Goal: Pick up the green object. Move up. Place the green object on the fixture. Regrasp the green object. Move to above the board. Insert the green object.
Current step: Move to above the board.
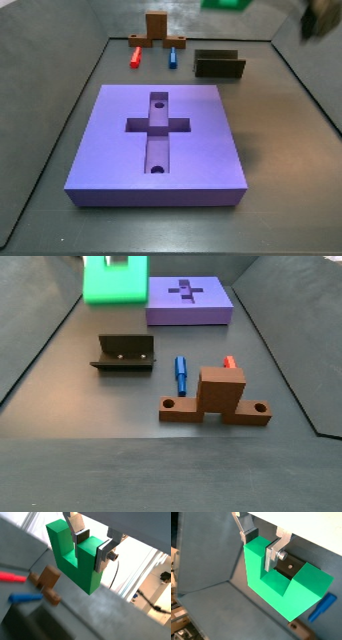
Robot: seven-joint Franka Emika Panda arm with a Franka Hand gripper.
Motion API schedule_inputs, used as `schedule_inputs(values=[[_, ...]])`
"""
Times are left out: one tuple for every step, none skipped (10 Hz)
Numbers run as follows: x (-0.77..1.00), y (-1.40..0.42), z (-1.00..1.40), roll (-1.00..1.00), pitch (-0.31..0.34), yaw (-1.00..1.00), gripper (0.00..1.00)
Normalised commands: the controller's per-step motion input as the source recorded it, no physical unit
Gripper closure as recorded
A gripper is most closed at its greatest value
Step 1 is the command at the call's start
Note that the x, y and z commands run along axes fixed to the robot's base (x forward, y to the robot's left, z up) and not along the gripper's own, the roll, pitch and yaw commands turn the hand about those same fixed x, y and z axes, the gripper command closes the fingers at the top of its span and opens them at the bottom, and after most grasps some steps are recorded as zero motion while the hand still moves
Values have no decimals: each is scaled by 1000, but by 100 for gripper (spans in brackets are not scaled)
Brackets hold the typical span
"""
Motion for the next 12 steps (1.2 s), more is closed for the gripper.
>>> schedule_inputs(values=[[-26,-11,1400,-13,89,5,100],[-7,-14,920,-3,90,25,100],[22,-16,441,-7,99,40,100],[39,-21,209,1,109,54,100],[-1201,-1400,291,-1000,62,55,100],[-1210,-1400,276,-1000,61,58,100],[-1309,-1400,307,-1000,17,69,100],[-1386,-1400,287,-1000,8,76,100],[-1386,-1400,291,-1000,-1,77,100],[-940,-948,181,-1000,-5,80,100],[-476,-433,73,-1000,-15,81,100],[-322,-275,35,-1000,-15,79,100]])
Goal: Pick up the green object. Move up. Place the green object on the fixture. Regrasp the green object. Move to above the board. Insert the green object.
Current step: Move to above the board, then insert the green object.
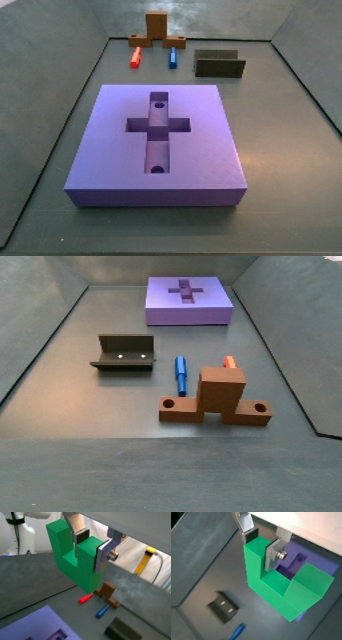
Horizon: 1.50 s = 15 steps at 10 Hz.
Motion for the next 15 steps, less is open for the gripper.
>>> schedule_inputs(values=[[-154,-104,37,-1000,-32,73,100],[-95,-23,6,-1000,-47,66,100],[-66,18,10,-1000,-58,58,100],[-64,19,10,-1000,-69,50,100],[-52,21,-8,-732,-72,28,100],[-42,18,0,-508,-59,14,100],[-26,10,1,-278,-36,7,100],[-19,6,-4,-203,-27,1,100],[129,-534,-549,-40,-137,0,100],[189,-669,-834,-4,-181,57,100],[223,-549,-880,-1,-161,154,100],[223,-249,-957,0,-129,274,100],[243,-97,-940,54,-139,234,100],[237,0,-863,121,-123,206,100],[169,0,-906,84,-119,166,100]])
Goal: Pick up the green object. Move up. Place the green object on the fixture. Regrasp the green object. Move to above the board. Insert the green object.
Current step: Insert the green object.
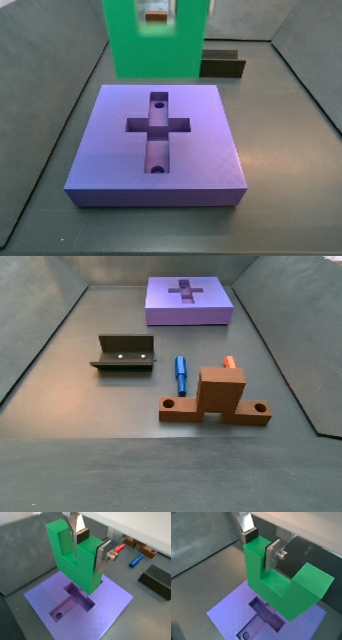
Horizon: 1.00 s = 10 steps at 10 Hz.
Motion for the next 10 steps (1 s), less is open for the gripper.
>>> schedule_inputs(values=[[71,91,-969,51,-116,37,100],[-40,89,-857,0,-157,-83,100],[-46,149,-514,-267,-177,-283,100],[-11,157,-394,-349,-187,-340,100],[-14,123,-349,-361,-189,-183,100],[-51,0,-269,-131,-116,-29,100],[-100,-157,-206,73,-61,0,100],[0,-206,-317,237,-14,106,100],[0,-129,-400,316,0,194,100],[0,-83,-366,373,0,186,100]])
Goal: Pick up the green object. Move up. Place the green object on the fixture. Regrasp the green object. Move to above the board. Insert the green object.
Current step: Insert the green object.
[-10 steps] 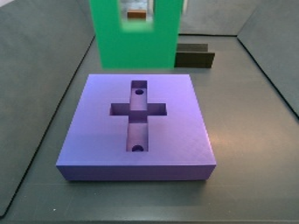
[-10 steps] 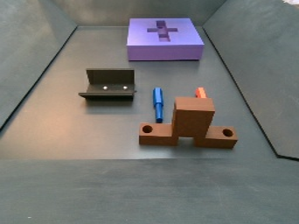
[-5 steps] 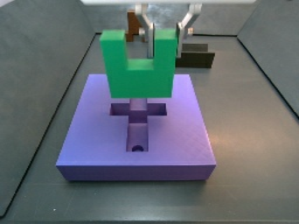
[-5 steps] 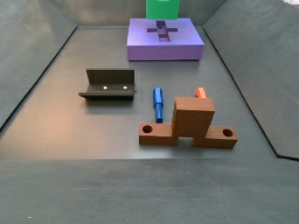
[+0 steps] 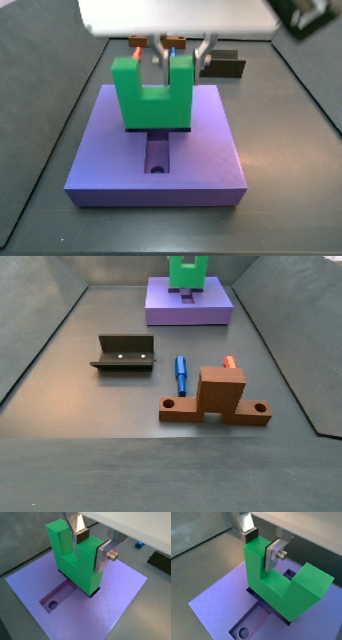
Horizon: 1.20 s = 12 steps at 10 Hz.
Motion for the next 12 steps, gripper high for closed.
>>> schedule_inputs(values=[[26,-49,-349,390,0,137,100],[0,-20,-257,273,0,106,100],[0,-37,-200,149,0,29,100],[-17,-29,-169,86,0,0,100],[-71,-23,-134,29,-10,0,100],[-17,0,-183,0,-41,0,100],[6,0,-494,0,-63,3,100],[114,0,-951,0,-141,0,100],[143,0,-1000,0,-89,0,100],[206,0,-1000,31,-76,0,100],[269,0,-986,37,-103,0,100],[131,0,-474,-4,-86,0,100]])
